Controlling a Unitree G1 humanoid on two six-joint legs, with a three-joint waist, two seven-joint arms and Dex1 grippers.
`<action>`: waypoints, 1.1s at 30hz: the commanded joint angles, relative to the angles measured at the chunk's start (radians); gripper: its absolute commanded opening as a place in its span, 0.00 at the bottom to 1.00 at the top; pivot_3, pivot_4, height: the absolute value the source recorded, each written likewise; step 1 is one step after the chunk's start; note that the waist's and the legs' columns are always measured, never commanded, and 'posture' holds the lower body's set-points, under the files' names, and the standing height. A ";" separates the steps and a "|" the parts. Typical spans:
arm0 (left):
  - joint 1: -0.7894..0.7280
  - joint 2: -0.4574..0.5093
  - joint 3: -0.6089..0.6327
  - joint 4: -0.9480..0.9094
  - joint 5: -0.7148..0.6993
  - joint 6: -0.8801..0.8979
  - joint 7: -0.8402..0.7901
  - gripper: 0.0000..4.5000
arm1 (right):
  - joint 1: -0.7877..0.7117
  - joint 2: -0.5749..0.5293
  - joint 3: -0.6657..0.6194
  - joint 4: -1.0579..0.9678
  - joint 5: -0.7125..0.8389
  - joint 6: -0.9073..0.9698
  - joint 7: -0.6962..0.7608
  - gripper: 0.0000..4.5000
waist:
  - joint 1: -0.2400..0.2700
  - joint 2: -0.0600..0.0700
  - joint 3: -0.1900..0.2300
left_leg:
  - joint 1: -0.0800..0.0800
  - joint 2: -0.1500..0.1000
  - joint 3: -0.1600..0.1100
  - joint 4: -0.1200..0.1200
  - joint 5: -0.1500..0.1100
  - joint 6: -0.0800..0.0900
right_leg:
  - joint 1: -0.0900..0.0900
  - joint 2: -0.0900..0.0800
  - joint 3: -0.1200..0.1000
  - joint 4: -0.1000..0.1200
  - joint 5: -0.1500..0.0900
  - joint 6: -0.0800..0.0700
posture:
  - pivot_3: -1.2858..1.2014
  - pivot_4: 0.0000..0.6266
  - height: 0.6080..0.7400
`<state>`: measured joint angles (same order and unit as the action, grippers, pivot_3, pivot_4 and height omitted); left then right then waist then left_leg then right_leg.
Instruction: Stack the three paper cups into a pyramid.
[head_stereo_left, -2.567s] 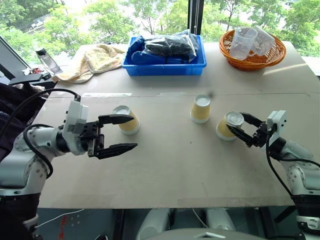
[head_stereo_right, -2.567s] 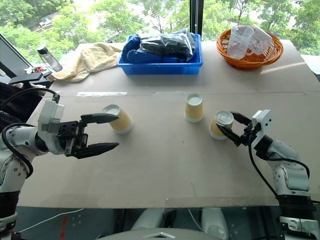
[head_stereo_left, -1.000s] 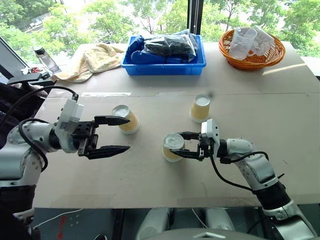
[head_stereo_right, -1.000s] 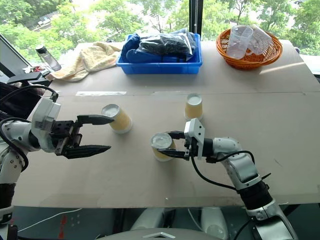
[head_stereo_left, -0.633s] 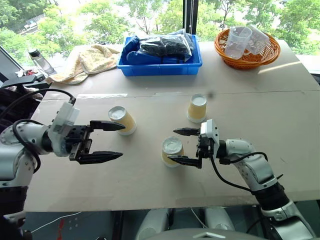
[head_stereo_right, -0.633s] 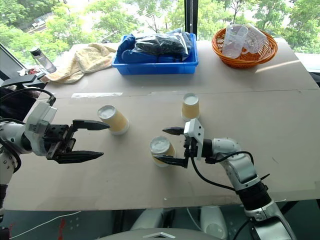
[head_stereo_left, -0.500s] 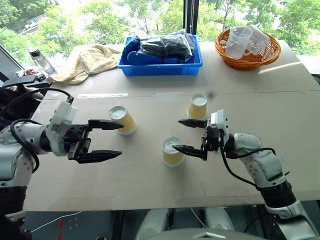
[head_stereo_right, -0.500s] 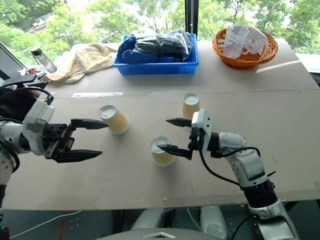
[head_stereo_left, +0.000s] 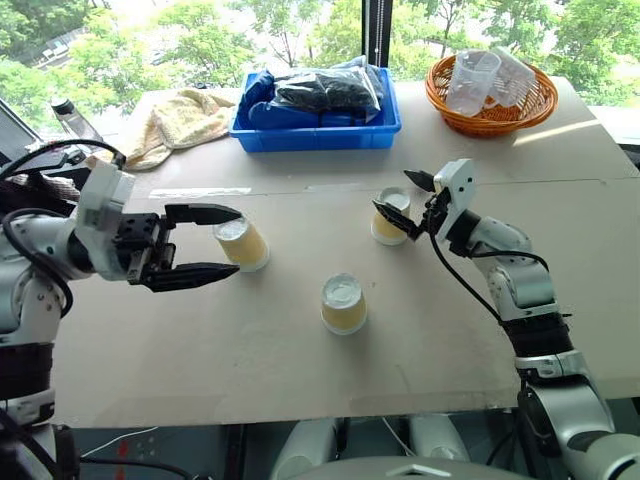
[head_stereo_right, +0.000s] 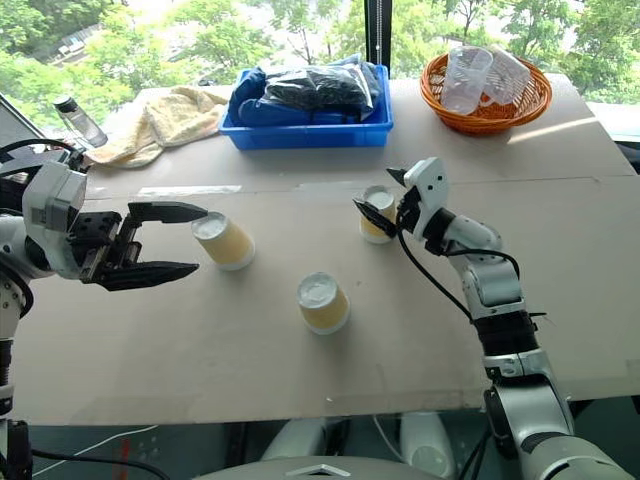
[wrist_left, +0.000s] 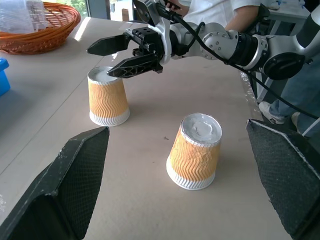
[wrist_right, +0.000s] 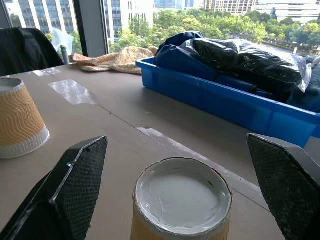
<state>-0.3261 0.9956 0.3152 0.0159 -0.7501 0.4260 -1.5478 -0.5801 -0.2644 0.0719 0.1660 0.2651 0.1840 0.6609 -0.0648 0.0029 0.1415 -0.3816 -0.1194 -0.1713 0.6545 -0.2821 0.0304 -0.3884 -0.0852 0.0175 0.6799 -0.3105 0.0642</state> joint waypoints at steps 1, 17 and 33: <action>-0.022 0.022 0.031 0.012 -0.006 -0.005 -0.014 1.00 | -0.025 0.011 -0.009 0.014 -0.004 -0.028 0.003 0.98 | -0.007 0.000 0.000 | 0.000 0.000 0.000 0.000 0.000 0.000 | 0.000 0.000 0.000 0.000 0.000 0.000 | 0.52 0.24 1.00; -0.038 0.022 0.021 0.035 0.013 -0.012 -0.030 1.00 | -0.040 0.043 -0.005 0.100 -0.028 -0.037 0.032 0.98 | -0.009 0.000 0.000 | 0.000 0.000 0.000 0.000 0.000 0.000 | -0.002 0.000 0.001 0.001 0.000 0.000 | 0.52 0.24 1.00; -0.076 0.002 0.001 0.082 0.074 -0.071 0.010 1.00 | -0.005 0.022 -0.005 0.020 0.006 -0.023 0.101 0.49 | -0.009 0.000 0.000 | 0.000 0.000 0.000 0.001 0.000 0.000 | -0.003 0.000 0.001 0.002 0.000 0.000 | 0.52 0.24 1.00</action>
<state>-0.3970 0.9892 0.3032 0.1027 -0.6824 0.3664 -1.5400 -0.5894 -0.2325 0.0741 0.2647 0.2405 0.1701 0.7315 -0.0734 0.0029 0.1414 -0.3826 -0.1193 -0.1709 0.6555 -0.2819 0.0301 -0.3913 -0.0851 0.0184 0.6821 -0.3104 0.0642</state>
